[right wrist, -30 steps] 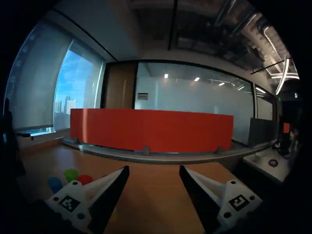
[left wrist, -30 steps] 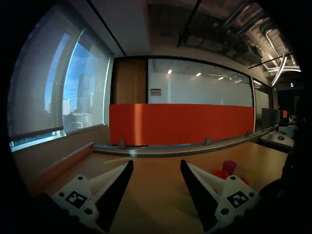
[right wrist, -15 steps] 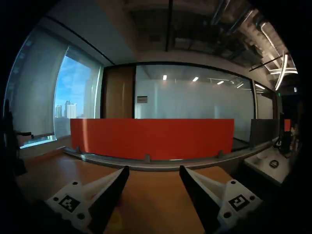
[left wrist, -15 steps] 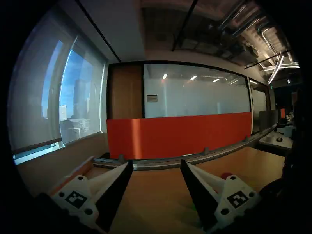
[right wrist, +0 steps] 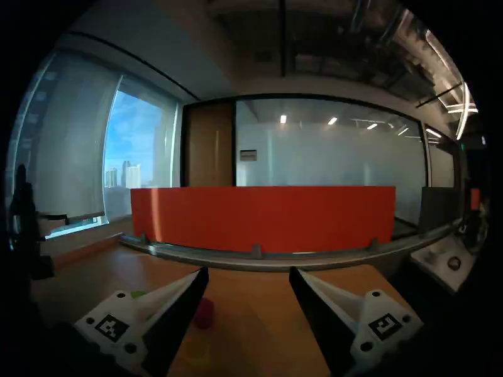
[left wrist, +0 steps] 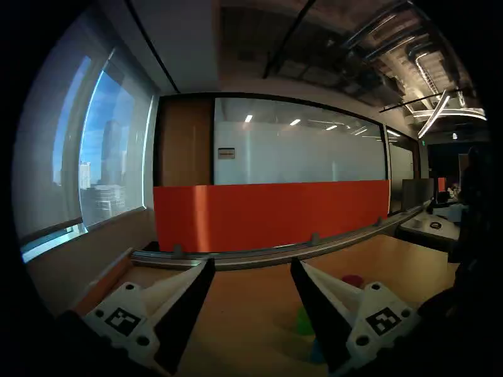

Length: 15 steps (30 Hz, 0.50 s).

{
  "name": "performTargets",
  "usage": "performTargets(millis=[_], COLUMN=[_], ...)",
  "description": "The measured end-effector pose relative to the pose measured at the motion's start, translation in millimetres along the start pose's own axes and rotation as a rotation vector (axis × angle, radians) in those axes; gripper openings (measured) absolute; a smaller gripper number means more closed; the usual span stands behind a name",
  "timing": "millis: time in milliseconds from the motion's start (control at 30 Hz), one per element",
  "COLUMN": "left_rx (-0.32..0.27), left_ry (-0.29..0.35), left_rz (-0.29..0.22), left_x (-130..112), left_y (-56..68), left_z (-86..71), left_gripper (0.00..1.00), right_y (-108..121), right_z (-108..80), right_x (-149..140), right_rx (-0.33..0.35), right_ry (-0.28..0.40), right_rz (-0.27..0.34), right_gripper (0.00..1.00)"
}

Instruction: Pour water

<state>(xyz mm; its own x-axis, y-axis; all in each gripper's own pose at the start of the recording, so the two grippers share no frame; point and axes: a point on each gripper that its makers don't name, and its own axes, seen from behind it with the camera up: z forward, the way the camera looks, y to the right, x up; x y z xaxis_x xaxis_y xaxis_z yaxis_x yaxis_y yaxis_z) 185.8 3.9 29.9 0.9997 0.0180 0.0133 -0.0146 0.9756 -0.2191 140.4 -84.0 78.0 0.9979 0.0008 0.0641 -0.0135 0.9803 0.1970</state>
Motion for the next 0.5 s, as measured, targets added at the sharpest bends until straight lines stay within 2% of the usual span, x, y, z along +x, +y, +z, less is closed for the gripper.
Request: performTargets(millis=[300,500], left_rx=[-0.091,-0.145], left_ry=[-0.019,-0.037], left_rz=[0.01,0.01], left_x=[-4,-10], left_y=[14.4,24.1], left_z=[-1.7,-2.9], left_gripper=[0.89,0.89], right_y=[-33,-61], right_z=[-0.4,-5.5], right_x=[9,13], right_rx=[0.139,0.244], right_ry=[0.017,0.022], right_rz=[-0.054,-0.061], right_gripper=[0.99,0.99])
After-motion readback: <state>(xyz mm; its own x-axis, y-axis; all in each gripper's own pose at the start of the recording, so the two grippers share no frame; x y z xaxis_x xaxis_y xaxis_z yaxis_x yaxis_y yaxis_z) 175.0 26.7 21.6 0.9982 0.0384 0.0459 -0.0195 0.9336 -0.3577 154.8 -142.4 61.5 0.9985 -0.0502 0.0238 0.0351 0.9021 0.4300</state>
